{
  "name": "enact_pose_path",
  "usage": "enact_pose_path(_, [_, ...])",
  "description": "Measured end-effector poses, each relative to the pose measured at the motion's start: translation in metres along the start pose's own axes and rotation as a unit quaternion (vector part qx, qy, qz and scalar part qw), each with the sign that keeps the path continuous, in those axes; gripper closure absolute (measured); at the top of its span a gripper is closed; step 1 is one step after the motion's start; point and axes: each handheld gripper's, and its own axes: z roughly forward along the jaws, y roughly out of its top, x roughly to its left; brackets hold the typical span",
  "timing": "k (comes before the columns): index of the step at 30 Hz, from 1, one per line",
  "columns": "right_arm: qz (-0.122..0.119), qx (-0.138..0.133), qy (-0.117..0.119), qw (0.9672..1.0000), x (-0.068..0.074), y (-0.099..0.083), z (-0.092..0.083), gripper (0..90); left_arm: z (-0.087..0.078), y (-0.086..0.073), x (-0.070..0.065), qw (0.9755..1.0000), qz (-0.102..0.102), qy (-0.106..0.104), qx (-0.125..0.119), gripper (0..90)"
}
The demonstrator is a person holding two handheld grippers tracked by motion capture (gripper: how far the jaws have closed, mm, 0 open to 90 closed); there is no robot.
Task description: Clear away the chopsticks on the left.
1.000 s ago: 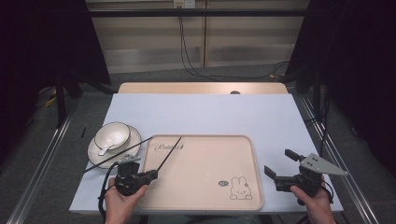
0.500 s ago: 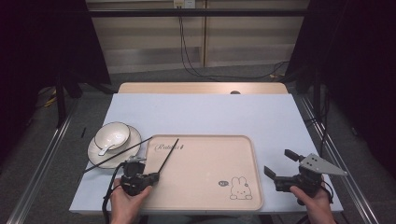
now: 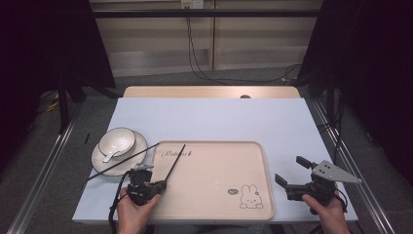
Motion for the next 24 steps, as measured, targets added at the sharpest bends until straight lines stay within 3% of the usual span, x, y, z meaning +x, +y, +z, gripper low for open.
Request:
enact_pose_path(6, [-0.005, -0.002, 0.000, 1.0000, 0.000, 0.000, 0.000, 1.6, -0.002, -0.001, 0.003, 0.9999, 0.003, -0.010, -0.002, 80.7])
enact_pose_path(12, [-0.002, -0.003, -0.001, 1.0000, 0.000, 0.000, 0.000, 1.6, -0.010, 0.000, 0.010, 0.9989, 0.017, -0.030, -0.031, 72.4])
enact_pose_path(13, [-0.001, -0.001, 0.001, 1.0000, 0.000, 0.000, 0.000, 1.6, -0.013, 0.000, 0.011, 0.9978, 0.028, -0.042, -0.044, 65.5])
enact_pose_path(16, [-0.004, -0.003, 0.000, 1.0000, 0.000, 0.000, 0.000, 1.6, -0.018, 0.000, 0.011, 0.9967, 0.043, -0.040, -0.057, 54.9])
enact_pose_path(18, [-0.002, -0.006, -0.001, 1.0000, 0.000, 0.000, 0.000, 1.6, -0.023, 0.000, 0.013, 0.9946, 0.054, -0.049, -0.073, 52.0])
enact_pose_path(20, [-0.001, -0.007, 0.001, 1.0000, 0.000, 0.001, -0.001, 1.6, -0.028, -0.001, 0.014, 0.9921, 0.063, -0.053, -0.095, 42.5])
enact_pose_path(22, [-0.001, -0.008, 0.003, 1.0000, 0.000, 0.001, -0.001, 1.6, -0.035, -0.003, 0.017, 0.9872, 0.085, -0.057, -0.123, 33.3])
enact_pose_path(23, [-0.001, -0.008, 0.003, 1.0000, 0.000, 0.001, -0.001, 1.6, -0.035, -0.003, 0.017, 0.9872, 0.085, -0.057, -0.123, 30.5])
enact_pose_path(24, [-0.001, -0.009, 0.002, 1.0000, 0.000, 0.001, -0.001, 1.6, -0.037, -0.004, 0.018, 0.9848, 0.091, -0.065, -0.133, 30.5])
